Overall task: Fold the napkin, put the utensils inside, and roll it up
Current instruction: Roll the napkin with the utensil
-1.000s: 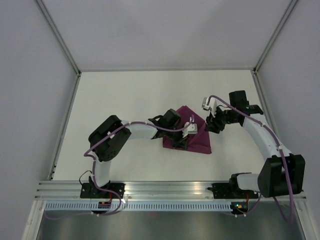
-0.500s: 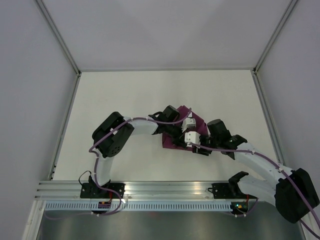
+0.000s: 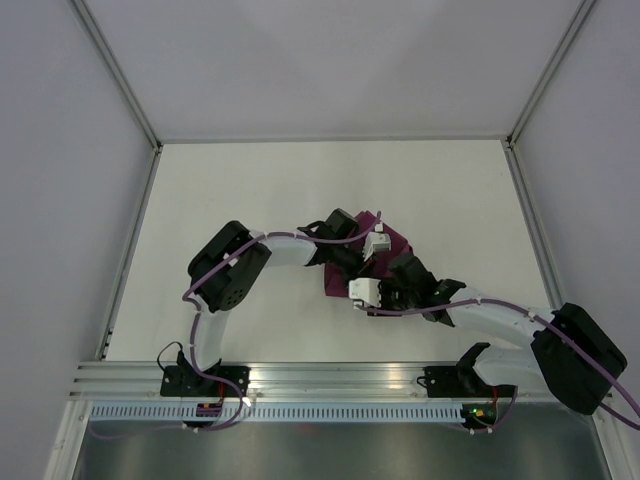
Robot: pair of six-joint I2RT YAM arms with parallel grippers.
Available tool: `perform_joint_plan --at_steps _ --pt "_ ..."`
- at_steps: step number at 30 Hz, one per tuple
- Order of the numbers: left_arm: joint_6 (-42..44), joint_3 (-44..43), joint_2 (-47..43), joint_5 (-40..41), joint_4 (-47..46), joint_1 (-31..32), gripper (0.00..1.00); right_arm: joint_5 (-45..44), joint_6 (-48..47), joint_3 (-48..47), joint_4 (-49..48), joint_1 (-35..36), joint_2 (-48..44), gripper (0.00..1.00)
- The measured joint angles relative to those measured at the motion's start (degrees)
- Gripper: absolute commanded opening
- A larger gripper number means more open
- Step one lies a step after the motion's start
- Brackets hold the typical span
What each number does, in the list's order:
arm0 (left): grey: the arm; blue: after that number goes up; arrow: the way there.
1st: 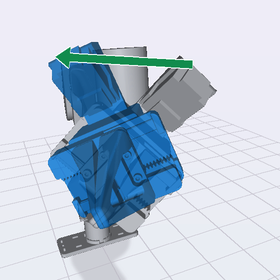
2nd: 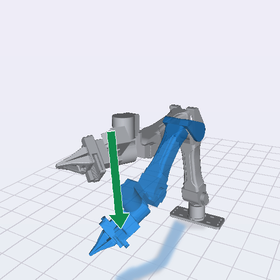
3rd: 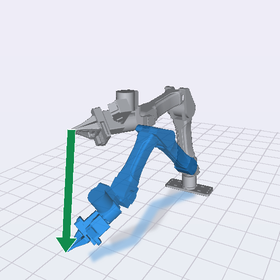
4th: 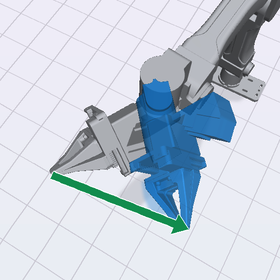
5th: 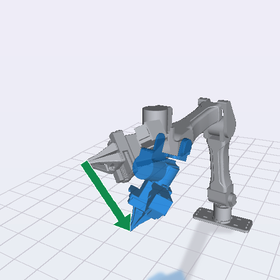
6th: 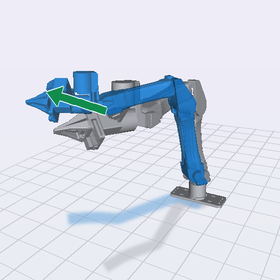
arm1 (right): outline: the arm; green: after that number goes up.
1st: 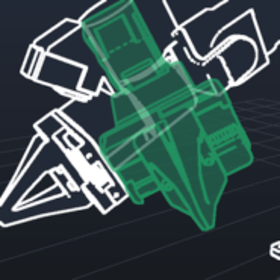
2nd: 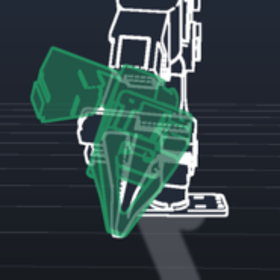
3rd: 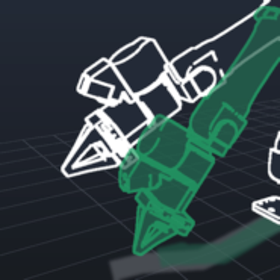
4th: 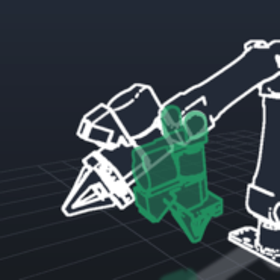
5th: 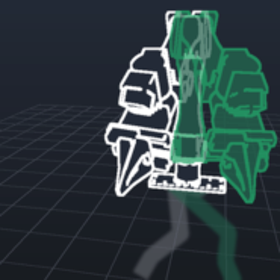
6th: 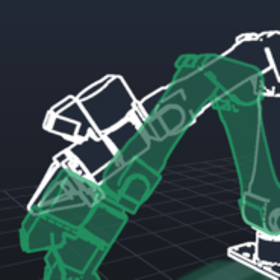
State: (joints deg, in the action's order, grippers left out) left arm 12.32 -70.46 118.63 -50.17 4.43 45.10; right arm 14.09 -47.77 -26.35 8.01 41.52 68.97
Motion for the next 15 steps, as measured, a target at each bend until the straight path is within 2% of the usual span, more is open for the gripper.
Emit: perform_joint_plan --at_steps 10,13,15 --pt "-0.7 -0.52 0.81 -1.49 -0.02 -0.42 0.03 -2.71 -0.04 0.98 -4.96 0.39 2.64 0.45" --pt "-0.74 -0.55 0.83 -1.49 -0.02 -0.57 0.04 -3.02 -0.17 1.16 -5.75 0.39 2.95 0.41" --pt "-0.76 -0.55 0.83 -1.51 -0.02 -0.76 0.05 -3.08 -0.35 1.2 -6.08 0.5 3.19 0.33"
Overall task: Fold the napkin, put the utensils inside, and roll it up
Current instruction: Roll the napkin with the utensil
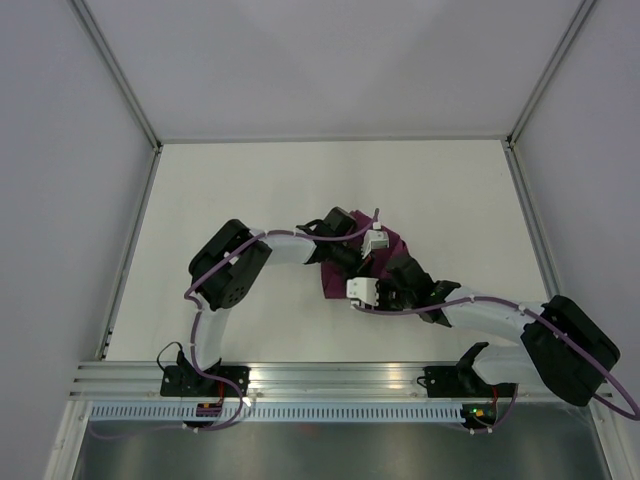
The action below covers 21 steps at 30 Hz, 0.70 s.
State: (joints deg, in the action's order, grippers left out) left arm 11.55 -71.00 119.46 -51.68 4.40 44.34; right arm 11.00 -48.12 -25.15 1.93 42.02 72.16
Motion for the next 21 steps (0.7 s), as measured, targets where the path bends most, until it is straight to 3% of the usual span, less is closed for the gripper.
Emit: perform_joint_plan --at_steps 2,11,16,21 --pt "0.0 0.0 0.0 -0.11 0.02 -0.2 0.08 -0.26 -0.2 0.0 -0.42 0.0 0.44 0.25" --pt "-0.26 0.0 0.0 -0.79 0.24 -1.44 0.27 -0.33 -1.44 -1.55 -1.05 0.0 3.04 0.06" --pt "-1.49 0.15 -0.15 -0.85 0.04 -2.36 0.35 -0.11 -1.62 -4.66 1.57 -0.13 5.6 0.01" --pt "-2.32 1.88 -2.05 1.97 -0.57 -2.93 0.37 0.63 -1.62 -9.07 5.79 -0.31 9.01 0.0"
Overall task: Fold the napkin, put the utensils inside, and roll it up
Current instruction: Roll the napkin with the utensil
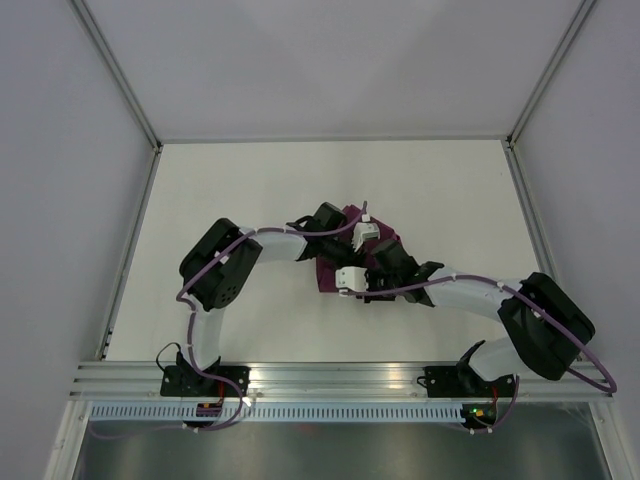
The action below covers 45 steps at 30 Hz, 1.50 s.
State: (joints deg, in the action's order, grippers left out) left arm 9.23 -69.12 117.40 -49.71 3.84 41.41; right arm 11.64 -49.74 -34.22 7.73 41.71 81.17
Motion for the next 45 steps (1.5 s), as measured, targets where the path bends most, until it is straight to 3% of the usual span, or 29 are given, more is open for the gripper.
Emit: perform_joint_plan --at_steps 21,26,32,36,41,45 --pt "-5.53 5.79 -9.35 22.18 -10.97 -4.85 0.45 11.85 0.0 -16.87 18.49 -5.25 12.5 0.01" --pt "-7.69 9.55 -11.17 31.21 -14.36 -5.79 0.46 14.88 -0.17 -20.94 23.19 -6.88 15.82 0.0" --pt "-11.58 17.9 -22.34 44.7 -19.85 -11.87 0.47 21.03 -1.18 -28.52 31.93 -10.43 22.45 0.0" --pt "-12.24 21.16 -30.67 51.23 -24.94 -12.37 0.48 25.62 -2.49 -35.45 40.06 -12.92 28.83 0.0" --pt "-11.17 27.06 -39.08 53.86 -32.22 -11.47 0.48 30.27 -3.76 -46.12 52.35 -15.45 38.38 0.0" --pt "-5.53 30.62 -42.84 54.18 -35.58 -7.89 0.48 32.46 -4.07 -53.68 61.44 -16.31 45.46 0.01"
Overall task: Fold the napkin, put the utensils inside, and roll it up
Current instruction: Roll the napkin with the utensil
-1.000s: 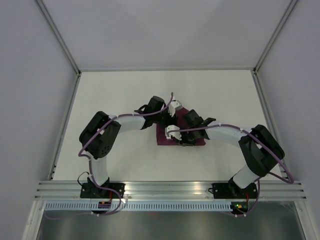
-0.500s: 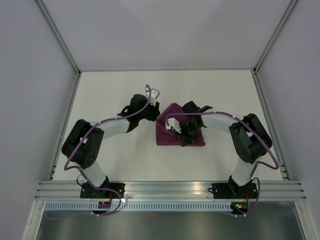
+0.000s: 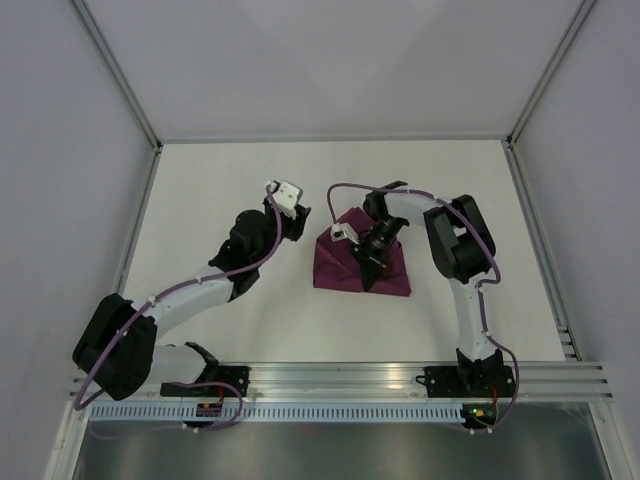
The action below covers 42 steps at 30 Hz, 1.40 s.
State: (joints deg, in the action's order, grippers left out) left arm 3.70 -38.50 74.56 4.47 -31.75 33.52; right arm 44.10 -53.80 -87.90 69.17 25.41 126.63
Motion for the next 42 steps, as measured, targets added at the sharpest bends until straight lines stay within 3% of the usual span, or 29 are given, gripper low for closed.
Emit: perform_joint_plan --at_steps 9,18,23,25,35,42 --pt "23.26 4.72 2.16 0.2 -1.05 19.82 0.5 2.43 -0.11 -6.25 12.2 -0.72 8.33 0.0" --pt "34.58 5.95 12.02 -0.17 -0.07 29.0 0.52 2.23 -0.2 -6.34 14.25 -1.2 9.38 0.01" --pt "36.94 5.95 16.65 -0.66 0.11 31.23 0.54 2.19 -0.22 -6.34 14.49 -1.53 9.53 0.01" --pt "37.46 5.95 18.16 -1.18 0.13 31.54 0.6 2.19 -0.2 -6.32 14.58 -1.75 9.62 0.0" --pt "38.93 3.91 23.58 -1.7 -2.16 31.61 0.6 2.21 -0.22 -6.29 15.34 -2.45 10.12 0.0" --pt "39.8 1.25 26.69 -2.03 -3.15 31.61 0.53 2.23 -0.22 -6.27 15.43 -2.51 10.16 0.01"
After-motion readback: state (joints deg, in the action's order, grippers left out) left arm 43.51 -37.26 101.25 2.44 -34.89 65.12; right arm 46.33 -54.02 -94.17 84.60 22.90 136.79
